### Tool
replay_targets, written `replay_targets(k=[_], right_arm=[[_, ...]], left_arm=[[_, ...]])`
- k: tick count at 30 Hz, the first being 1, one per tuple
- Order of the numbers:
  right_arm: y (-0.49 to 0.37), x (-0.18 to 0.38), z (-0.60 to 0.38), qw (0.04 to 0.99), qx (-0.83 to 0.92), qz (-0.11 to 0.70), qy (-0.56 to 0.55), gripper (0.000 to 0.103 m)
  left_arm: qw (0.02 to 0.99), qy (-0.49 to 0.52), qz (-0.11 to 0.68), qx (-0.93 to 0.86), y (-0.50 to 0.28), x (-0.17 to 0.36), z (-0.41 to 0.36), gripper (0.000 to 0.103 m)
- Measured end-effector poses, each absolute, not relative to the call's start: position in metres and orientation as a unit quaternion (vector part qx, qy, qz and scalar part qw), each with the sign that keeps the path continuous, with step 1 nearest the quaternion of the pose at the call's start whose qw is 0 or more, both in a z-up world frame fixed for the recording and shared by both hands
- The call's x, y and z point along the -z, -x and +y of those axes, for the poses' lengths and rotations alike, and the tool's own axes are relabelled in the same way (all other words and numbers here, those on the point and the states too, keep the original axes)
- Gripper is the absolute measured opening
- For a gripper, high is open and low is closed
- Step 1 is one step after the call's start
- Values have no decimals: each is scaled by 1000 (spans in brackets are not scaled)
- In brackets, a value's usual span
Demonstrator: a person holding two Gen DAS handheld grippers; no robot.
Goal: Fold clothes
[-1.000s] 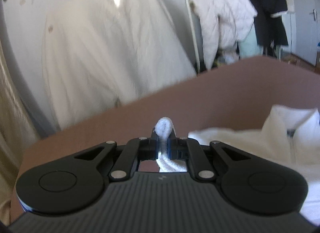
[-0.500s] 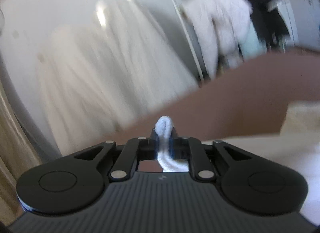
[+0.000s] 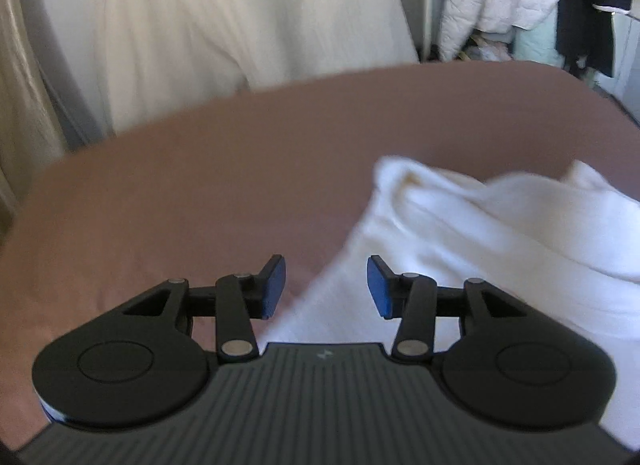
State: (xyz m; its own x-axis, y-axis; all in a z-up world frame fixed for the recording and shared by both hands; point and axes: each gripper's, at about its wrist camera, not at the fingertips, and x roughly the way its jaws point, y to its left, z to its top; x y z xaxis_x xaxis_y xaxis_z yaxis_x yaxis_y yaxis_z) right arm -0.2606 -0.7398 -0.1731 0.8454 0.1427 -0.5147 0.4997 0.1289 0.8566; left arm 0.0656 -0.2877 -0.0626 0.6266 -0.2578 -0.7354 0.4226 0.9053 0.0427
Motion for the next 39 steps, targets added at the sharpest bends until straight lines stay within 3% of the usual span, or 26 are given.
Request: replay_targets(k=[5, 10, 13, 14, 22, 26, 29, 32, 39], right_arm=[[270, 127, -726, 764, 145, 235, -583, 59], [238, 84, -673, 834, 147, 368, -384, 62], [202, 91, -622, 834, 165, 481, -215, 62], [194, 96, -615, 837, 154, 483, -205, 62], [130, 159, -587, 867, 60, 471, -149, 62], [132, 158, -599, 910, 82, 379, -144, 59], [145, 154, -625, 931, 136, 291, -173, 60], [158, 157, -650, 917, 211, 274, -200, 61], [189, 153, -679, 871, 250, 293, -306, 61]], left_arm=[[884, -135, 374, 246, -49, 72, -312, 44], [873, -130, 375, 284, -56, 89, -333, 45], [867, -226, 337, 289, -61, 104, -350, 46], [862, -265, 319, 292, -61, 109, -354, 46], [812, -380, 311, 314, -65, 145, -388, 44], [847, -350, 274, 290, -73, 140, -398, 41], [887, -336, 200, 244, -73, 127, -400, 41], [919, -313, 152, 185, -79, 113, -393, 45], [926, -202, 244, 204, -92, 92, -357, 46]])
